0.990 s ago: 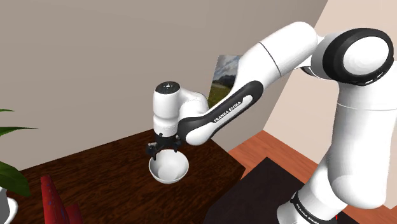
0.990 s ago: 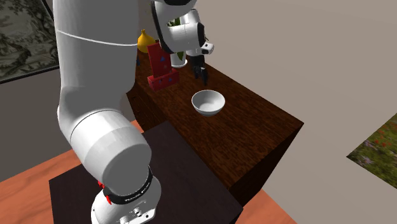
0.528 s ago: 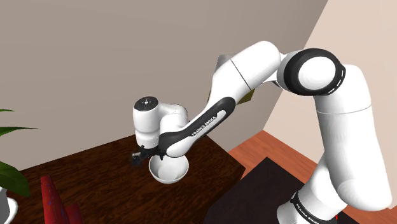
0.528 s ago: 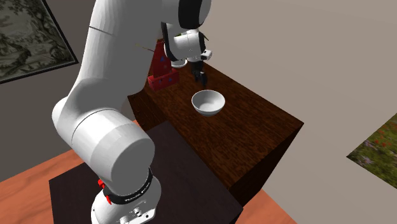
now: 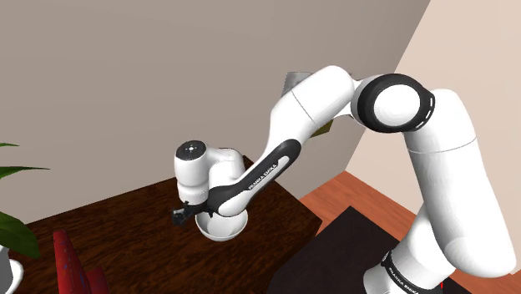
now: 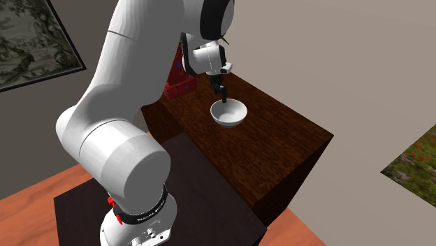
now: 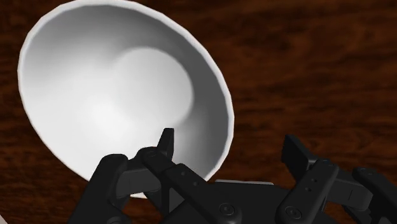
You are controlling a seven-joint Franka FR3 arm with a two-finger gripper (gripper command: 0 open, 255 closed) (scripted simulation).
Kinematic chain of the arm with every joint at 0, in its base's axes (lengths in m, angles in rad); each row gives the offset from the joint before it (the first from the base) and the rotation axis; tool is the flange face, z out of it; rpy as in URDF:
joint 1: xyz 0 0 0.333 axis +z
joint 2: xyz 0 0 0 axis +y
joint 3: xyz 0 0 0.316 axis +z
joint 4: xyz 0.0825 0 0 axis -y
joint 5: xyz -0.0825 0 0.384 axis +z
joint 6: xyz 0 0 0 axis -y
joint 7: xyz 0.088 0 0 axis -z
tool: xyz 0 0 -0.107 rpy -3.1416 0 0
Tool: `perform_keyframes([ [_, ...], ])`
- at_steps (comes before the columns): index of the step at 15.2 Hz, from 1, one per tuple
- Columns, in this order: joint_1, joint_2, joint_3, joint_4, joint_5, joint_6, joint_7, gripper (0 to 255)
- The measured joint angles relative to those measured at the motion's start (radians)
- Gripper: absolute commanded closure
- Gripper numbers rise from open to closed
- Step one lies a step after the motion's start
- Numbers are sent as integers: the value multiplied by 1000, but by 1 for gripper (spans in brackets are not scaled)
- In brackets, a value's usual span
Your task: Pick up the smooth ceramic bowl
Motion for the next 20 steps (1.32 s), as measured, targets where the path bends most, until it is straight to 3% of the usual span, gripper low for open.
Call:
perform_keyframes([
  [10, 2, 5, -2, 3, -2, 2, 2, 255],
  [20, -26, -86, 39, -18, 49, -64, -41, 255],
])
